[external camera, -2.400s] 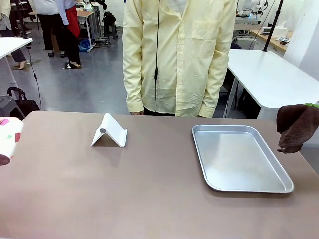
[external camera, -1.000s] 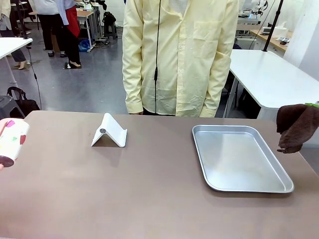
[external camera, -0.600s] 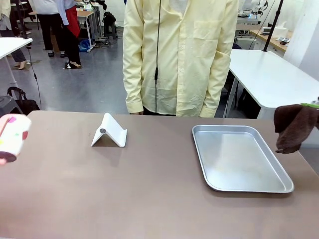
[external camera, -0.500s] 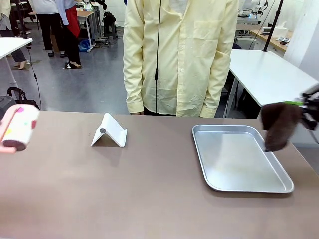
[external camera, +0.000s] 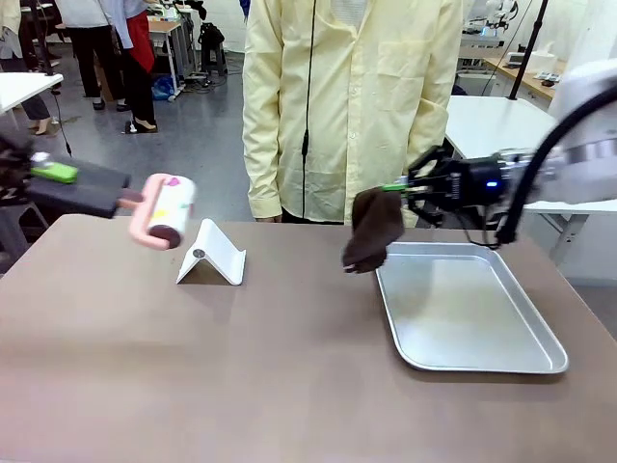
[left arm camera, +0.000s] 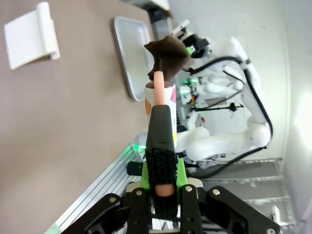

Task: Clean the surface of the table.
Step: Return the Lint Roller and towel to their original positions.

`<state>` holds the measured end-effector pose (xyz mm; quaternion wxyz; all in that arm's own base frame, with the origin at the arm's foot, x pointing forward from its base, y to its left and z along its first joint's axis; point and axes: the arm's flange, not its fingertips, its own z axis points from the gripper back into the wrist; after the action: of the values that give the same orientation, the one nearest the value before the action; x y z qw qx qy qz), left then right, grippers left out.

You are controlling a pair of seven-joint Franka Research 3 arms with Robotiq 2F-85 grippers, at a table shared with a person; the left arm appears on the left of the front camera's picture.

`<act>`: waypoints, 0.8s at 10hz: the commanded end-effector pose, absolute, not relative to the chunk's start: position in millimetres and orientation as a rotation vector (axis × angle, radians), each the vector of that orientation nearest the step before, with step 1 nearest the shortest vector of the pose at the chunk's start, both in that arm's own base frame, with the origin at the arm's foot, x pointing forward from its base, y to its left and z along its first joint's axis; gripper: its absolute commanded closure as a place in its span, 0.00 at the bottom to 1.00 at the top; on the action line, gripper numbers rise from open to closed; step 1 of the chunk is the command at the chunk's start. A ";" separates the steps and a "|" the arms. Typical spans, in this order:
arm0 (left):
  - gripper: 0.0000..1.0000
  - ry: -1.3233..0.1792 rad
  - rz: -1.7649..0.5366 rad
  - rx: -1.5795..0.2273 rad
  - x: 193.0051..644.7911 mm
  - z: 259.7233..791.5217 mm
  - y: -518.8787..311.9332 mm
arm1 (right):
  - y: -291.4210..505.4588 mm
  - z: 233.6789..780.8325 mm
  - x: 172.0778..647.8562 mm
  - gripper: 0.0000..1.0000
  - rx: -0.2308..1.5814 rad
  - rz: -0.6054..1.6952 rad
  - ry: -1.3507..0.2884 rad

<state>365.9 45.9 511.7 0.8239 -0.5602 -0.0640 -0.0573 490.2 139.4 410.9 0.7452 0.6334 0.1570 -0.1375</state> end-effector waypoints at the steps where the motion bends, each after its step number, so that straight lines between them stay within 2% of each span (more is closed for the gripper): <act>1: 0.78 -0.121 -0.063 -1.066 398.3 531.9 8.1 | 177.4 387.7 525.1 0.94 1.271 -0.364 0.396; 4: 0.78 -0.120 0.010 -0.755 455.5 532.7 -48.5 | 226.7 327.6 532.4 0.94 1.069 -0.380 0.462; 8: 0.78 -0.026 0.046 -0.624 516.0 495.6 -101.7 | 218.5 318.0 528.5 0.94 1.009 -0.366 0.436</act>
<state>503.4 -101.0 483.8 0.9493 -0.3133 -0.0235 0.0118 526.1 223.1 309.5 0.8301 0.4905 0.2094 -0.1629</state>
